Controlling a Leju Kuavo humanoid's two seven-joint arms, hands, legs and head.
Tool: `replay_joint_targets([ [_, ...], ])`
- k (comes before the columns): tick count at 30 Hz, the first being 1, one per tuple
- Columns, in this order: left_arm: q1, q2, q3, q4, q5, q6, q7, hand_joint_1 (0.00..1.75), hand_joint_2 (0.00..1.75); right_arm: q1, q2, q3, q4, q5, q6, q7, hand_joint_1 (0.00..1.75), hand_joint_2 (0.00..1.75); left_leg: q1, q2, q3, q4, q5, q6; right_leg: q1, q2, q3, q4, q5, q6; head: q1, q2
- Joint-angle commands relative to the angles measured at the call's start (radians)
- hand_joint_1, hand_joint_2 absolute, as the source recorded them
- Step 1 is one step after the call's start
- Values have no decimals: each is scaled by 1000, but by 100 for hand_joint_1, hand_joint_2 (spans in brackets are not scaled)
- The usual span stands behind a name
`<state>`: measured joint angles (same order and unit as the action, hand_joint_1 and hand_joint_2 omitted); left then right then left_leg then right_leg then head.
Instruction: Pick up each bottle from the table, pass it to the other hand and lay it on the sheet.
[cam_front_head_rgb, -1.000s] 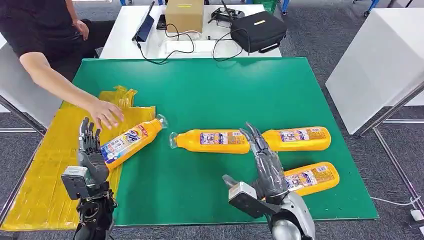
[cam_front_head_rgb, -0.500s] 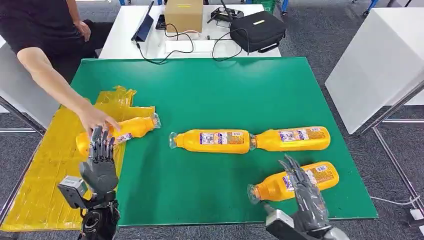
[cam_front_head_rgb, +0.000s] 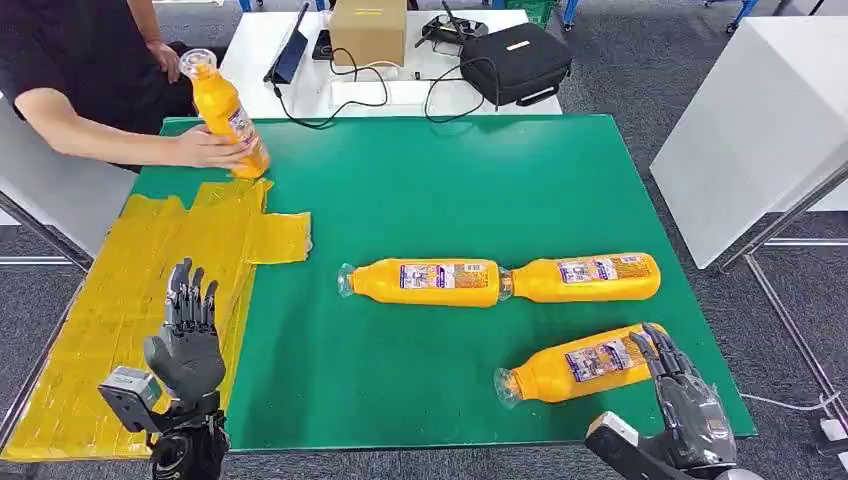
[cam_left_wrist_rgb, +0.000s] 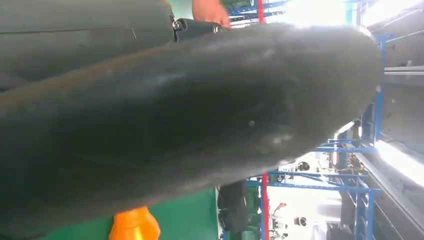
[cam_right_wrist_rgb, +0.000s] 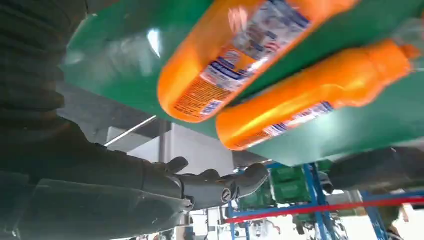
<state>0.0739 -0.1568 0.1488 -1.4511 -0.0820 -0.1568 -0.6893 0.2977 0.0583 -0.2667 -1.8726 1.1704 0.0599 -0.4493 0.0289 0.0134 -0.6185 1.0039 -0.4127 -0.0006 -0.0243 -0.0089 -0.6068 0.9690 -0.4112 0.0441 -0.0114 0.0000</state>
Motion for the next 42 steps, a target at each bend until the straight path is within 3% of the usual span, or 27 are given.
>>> replay_joint_targets([
  [1, -83, -10, -20, 103, -25, 5, -3, 0, 0, -105, -33, -82, 150, 48, 6, 26, 0, 175, 0, -2, 3, -1, 0, 1, 0, -1, 4, -2, 0, -2, 0, 0],
  [18, -66, -17, -27, 86, -31, 23, -7, 0, 0, -117, -21, -86, 158, 49, 12, 24, 0, 175, 0, -1, 4, -1, -1, 1, 0, 0, 4, -1, -1, -2, 0, 0],
  [23, -96, -6, -19, 121, -23, 25, -9, 0, 0, -252, -93, -50, 320, 53, 10, 25, 0, 175, -1, 2, 7, -1, -2, 3, 0, 4, 6, -2, -1, -3, 0, 0],
  [30, -128, -4, 0, 130, -8, 19, 1, 0, 0, -300, -87, -1, 349, 97, 1, 58, 0, 175, 0, 0, 4, -1, 1, 3, 0, 1, 4, -1, 0, -1, 0, 0],
  [42, -137, -21, -43, 144, -14, 9, 13, 0, 0, -192, -57, -47, 265, 132, 19, 62, 0, 175, -1, -4, 5, -1, 0, 4, 0, -3, 7, 0, -2, -2, 0, 0],
])
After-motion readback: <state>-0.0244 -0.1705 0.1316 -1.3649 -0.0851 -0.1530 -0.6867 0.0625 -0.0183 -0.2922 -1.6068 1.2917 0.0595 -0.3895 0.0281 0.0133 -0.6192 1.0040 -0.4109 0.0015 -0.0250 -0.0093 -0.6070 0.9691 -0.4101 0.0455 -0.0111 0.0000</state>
